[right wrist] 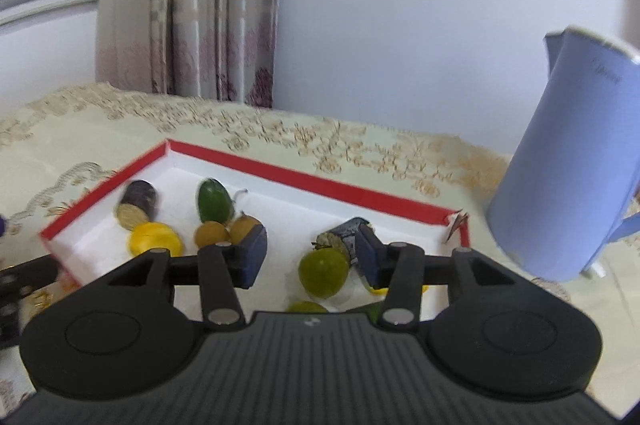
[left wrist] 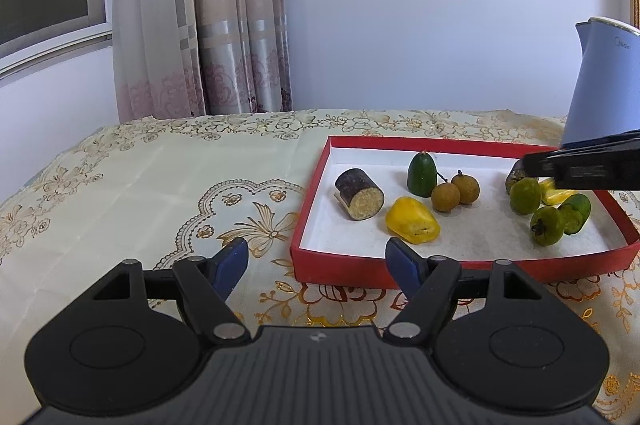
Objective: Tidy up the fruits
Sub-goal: 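Lower the lime into the tray and open the right gripper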
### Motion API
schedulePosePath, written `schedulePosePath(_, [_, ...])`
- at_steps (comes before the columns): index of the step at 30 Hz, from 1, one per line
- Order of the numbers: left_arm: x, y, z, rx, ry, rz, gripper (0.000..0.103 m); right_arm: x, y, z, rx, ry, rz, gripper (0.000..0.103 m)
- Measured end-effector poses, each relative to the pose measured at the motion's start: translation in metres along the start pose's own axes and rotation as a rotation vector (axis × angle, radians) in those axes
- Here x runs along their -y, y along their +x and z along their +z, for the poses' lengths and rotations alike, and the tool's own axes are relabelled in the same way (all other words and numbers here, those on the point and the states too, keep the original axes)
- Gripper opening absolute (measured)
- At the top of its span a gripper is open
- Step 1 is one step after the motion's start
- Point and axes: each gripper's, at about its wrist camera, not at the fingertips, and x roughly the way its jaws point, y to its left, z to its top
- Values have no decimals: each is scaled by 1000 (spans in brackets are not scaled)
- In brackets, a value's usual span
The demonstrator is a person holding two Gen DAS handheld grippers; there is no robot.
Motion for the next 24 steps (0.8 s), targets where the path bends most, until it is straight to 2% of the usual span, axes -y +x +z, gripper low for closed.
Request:
schedulePosePath(4, [1, 1, -1, -6, 2, 4, 76, 2, -48, -13, 71, 6, 4, 59])
schedulePosePath(7, [2, 0, -1, -1, 7, 12, 81, 1, -79, -30, 105, 19, 18, 59])
schedulePosePath(11, [1, -1, -1, 3, 9, 14, 81, -3, -110, -55, 124, 42, 15, 59])
schedulePosePath(17, [1, 0, -1, 1, 15, 19, 81, -8, -128, -85, 140, 75, -26, 68])
schedulePosePath(21, [2, 0, -1, 1, 18, 18, 81, -6, -129, -95, 156, 121, 3, 77])
schedulePosePath(24, [3, 0, -2, -4, 23, 18, 86, -3, -121, -102, 152, 155, 35, 79])
